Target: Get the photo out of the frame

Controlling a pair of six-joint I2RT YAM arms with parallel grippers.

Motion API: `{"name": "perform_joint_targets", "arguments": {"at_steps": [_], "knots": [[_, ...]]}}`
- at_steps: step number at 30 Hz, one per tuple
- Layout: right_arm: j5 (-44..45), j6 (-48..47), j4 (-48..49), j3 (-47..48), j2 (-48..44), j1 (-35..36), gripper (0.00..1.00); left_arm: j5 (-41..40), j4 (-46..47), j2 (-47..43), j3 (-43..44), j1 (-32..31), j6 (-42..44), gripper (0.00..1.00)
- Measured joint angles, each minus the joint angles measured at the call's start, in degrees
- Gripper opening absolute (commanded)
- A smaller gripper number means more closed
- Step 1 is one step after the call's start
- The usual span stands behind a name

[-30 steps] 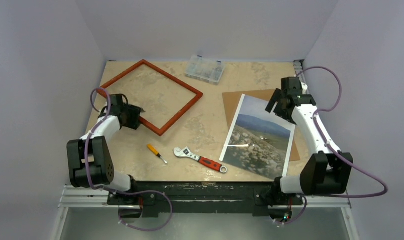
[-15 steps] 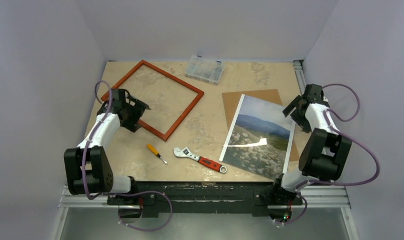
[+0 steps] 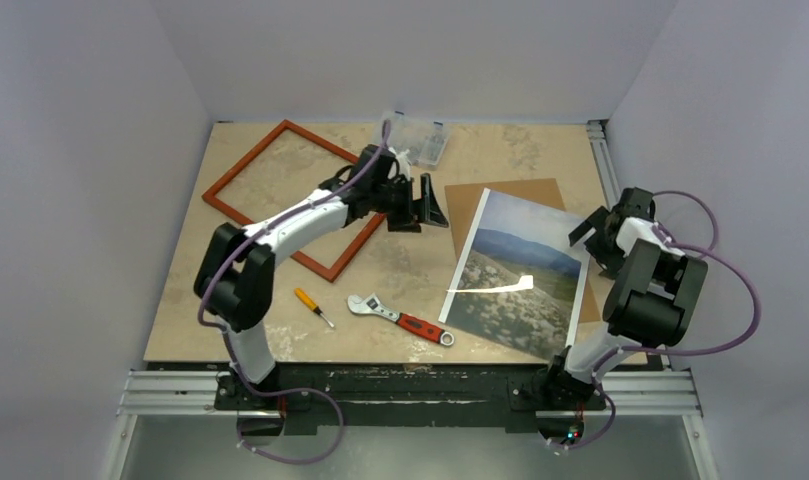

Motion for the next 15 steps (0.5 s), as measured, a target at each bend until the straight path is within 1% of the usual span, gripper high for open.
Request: {"name": "perform_joint_targets", "arguments": {"at_steps": [2,5,11,15], "knots": [[-0.6,-0.9,0.7,-0.1,0.3,0.0,0.99,1.3,0.2,4.9,1.0,-2.7,1.0,0.81],[-2.1,-1.3,2.5,-0.1,0.7,0.0,0.99,1.7,-1.5,9.1,1.0,-4.7,1.9,0.81],[-4.3,-2.1,5.2,2.1,3.3,0.3,0.99,1.7,-1.5,11.3,0.9,-5.9,2.0,0.81],[-4.1,-2.9,6.5,5.6,6.5,2.6,0.99,1.7,0.2,11.5,0.2,-6.6,1.7,0.81]]}}
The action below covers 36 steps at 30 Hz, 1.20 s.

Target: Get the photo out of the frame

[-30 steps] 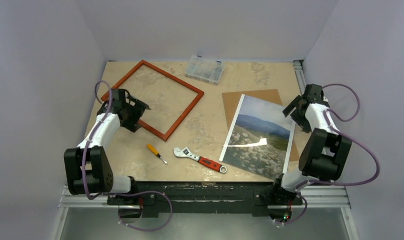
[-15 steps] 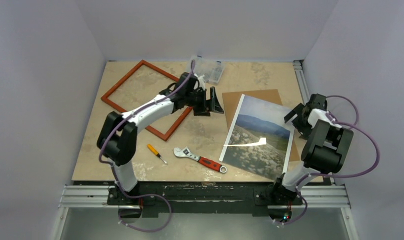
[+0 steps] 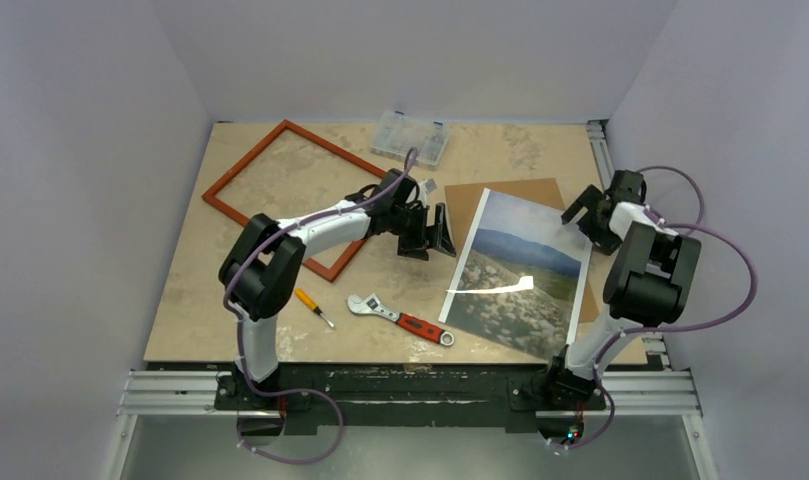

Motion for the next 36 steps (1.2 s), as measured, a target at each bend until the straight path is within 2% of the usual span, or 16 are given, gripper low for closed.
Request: {"name": "perform_joint_targets", "arguments": {"at_steps": [6,13,20,27,36], "knots": [[0.3,-0.6,-0.5,6.5,5.1,4.7,0.99,0.9,3.2,2.6,-2.8,-1.7,-2.6,0.8],[-1.0,-2.1,-4.0,18.9,13.6,8.9,0.99,3.9,8.4,5.0,-4.9,-2.9,-7.7,0.8],[-1.2,-4.5,-9.0,25.0,17.1,10.0,0.99,6.2,13.2,6.9,-4.9,-4.8,-12.1,0.79],[1.7,-5.2,-9.9,22.9,15.8,10.0,0.99,6.8,15.0,7.6,-4.9,-7.2,-14.8,0.79],[-0.2,-7.8,-8.9,21.9,15.3,10.0,0.99,8.3,18.0,9.3,-4.3,-8.5,-18.3,0.79]]}}
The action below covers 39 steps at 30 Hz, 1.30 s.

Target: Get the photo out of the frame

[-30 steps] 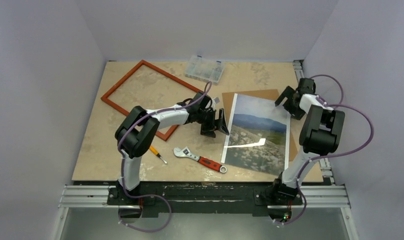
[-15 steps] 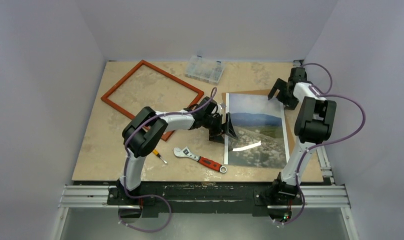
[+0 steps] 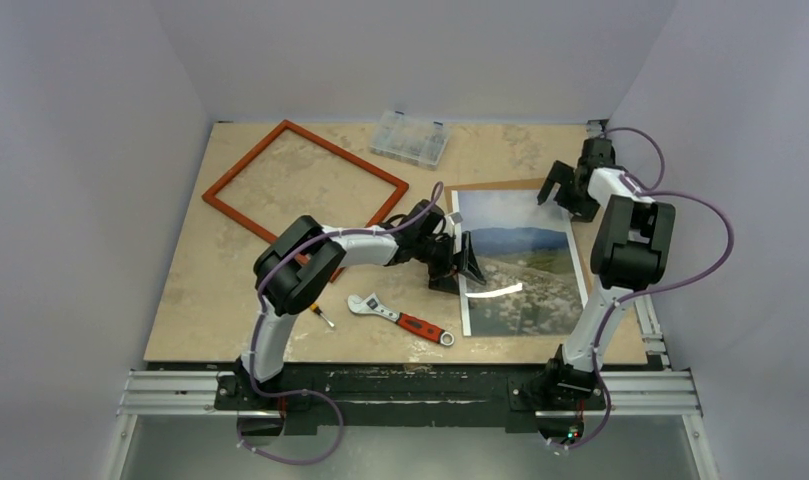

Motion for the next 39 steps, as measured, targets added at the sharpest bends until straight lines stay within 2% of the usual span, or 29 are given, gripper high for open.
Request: {"name": "perform_joint_targets", "arguments": {"at_steps": [13,16,23,27,30,32,36,39], "knots": [[-8.1,-0.9,-1.0,8.4,5.4,0.4,0.99,0.3,0.3,0.7,0.6,-0.3,-1.8,0.81],[-5.7,-0.8,-1.7,8.5,5.2,0.8,0.99,-0.5,-1.5,-0.1,0.5,0.2,-1.1,0.82],[11.2,-0.5,-10.7,8.0,1.3,2.3,0.99,-2.8,-11.8,-4.5,0.4,4.5,5.4,0.82],[15.5,0.6,-12.5,1.5,-9.3,3.2,0.98,-2.7,-13.6,-8.5,-1.1,6.0,8.1,0.78],[15.1,2.4,-12.0,-7.1,-20.4,6.5,0.91,-0.9,-12.3,-11.3,-2.7,5.9,8.3,0.74],[13.2,3.9,-11.1,-13.1,-26.9,10.4,0.86,1.0,-9.2,-12.2,-4.1,5.8,7.6,0.71],[5.4,9.0,-8.6,-27.5,-37.0,18.0,0.84,3.7,0.9,-12.2,-9.5,5.2,3.0,0.68],[0.0,12.5,-7.8,-35.7,-41.4,19.1,0.73,4.3,9.4,-12.2,-15.2,3.9,-1.2,0.68]]}}
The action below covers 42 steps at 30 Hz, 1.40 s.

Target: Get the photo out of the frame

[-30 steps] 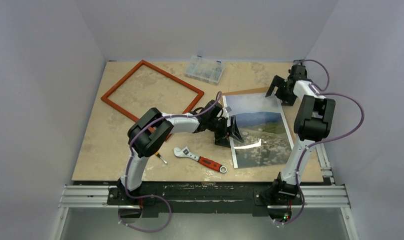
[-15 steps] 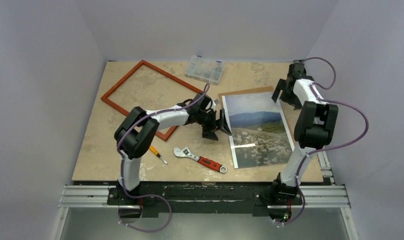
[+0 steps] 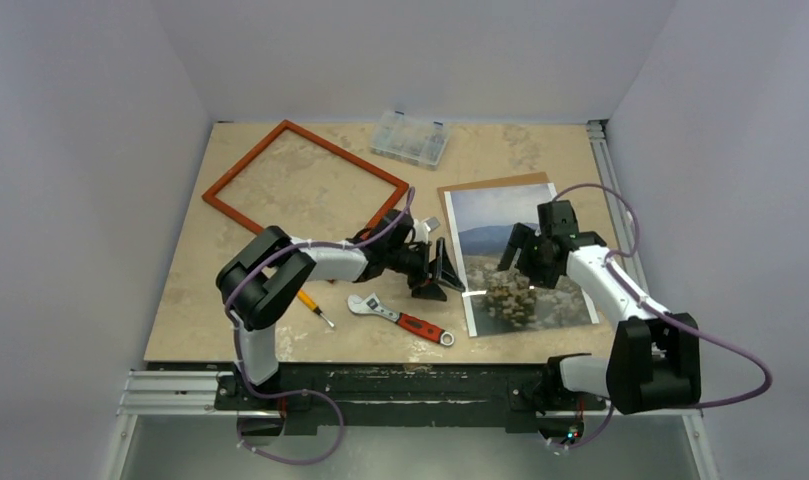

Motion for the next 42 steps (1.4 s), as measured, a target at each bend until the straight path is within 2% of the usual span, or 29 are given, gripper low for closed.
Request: {"name": "perform_joint_targets", "arguments": {"at_steps": [5,12,21,28,42], "knots": [[-6.2,3.5,2.9,-5.6,-3.5,-0.1,0.65,-1.0,10.6,0.0,-7.3,-4.6,-6.2,0.67],[-8.6,6.1,7.1,-10.0,-5.8,1.2,0.6,-4.8,17.3,0.1,-7.9,-9.1,-9.2,0.61],[-8.6,7.2,10.2,-11.7,-4.4,1.2,0.57,-10.8,14.7,0.2,-7.9,-11.2,-7.5,0.6],[-8.6,7.3,11.0,-11.9,-4.1,1.2,0.58,-11.9,13.6,2.4,-7.9,-12.0,-7.1,0.61],[-8.6,7.3,12.0,-12.0,-3.3,1.2,0.58,-11.5,15.3,4.7,-5.8,-12.6,-7.7,0.49]]}}
